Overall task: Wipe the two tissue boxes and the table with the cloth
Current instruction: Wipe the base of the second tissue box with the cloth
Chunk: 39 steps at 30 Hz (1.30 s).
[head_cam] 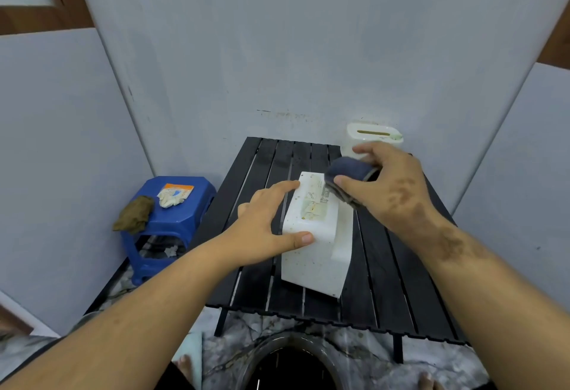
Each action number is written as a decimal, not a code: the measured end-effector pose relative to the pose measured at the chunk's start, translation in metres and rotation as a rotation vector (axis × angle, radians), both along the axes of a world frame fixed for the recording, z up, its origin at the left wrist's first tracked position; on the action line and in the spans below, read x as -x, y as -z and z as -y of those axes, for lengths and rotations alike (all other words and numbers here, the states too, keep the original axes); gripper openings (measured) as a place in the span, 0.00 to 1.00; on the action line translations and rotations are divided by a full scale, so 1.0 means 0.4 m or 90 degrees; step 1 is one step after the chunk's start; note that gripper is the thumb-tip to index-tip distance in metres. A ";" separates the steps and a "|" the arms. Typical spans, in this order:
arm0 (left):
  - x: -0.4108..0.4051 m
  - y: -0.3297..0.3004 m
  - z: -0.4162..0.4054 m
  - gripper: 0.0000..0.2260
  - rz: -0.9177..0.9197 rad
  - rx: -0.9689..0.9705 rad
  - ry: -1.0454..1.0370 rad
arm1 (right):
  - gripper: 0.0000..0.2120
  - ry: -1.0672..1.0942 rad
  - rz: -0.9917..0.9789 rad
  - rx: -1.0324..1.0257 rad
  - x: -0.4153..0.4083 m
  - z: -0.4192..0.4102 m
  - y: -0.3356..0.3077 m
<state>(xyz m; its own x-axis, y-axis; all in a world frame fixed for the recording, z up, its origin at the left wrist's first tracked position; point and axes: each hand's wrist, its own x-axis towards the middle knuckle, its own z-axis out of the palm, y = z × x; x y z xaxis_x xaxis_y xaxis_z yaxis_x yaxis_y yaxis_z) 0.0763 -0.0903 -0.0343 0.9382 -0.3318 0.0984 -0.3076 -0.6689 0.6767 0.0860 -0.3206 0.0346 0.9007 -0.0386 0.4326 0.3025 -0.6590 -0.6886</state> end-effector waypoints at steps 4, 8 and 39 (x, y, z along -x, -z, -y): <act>0.001 0.004 0.000 0.46 0.007 0.006 0.000 | 0.16 -0.143 0.095 0.107 -0.005 -0.008 0.030; 0.006 0.000 0.000 0.44 0.005 0.026 -0.002 | 0.21 -0.227 0.063 0.159 -0.008 0.000 0.089; 0.082 0.055 0.126 0.32 0.093 0.156 -0.238 | 0.13 -0.247 0.027 0.084 -0.073 0.031 0.079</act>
<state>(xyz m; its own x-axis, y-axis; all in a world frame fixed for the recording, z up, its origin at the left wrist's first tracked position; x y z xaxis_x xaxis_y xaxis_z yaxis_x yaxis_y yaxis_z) 0.0436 -0.1405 -0.0563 0.9593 0.0762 0.2720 -0.1799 -0.5775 0.7963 0.1153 -0.3329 0.0029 0.8188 0.3581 0.4488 0.5723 -0.5720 -0.5877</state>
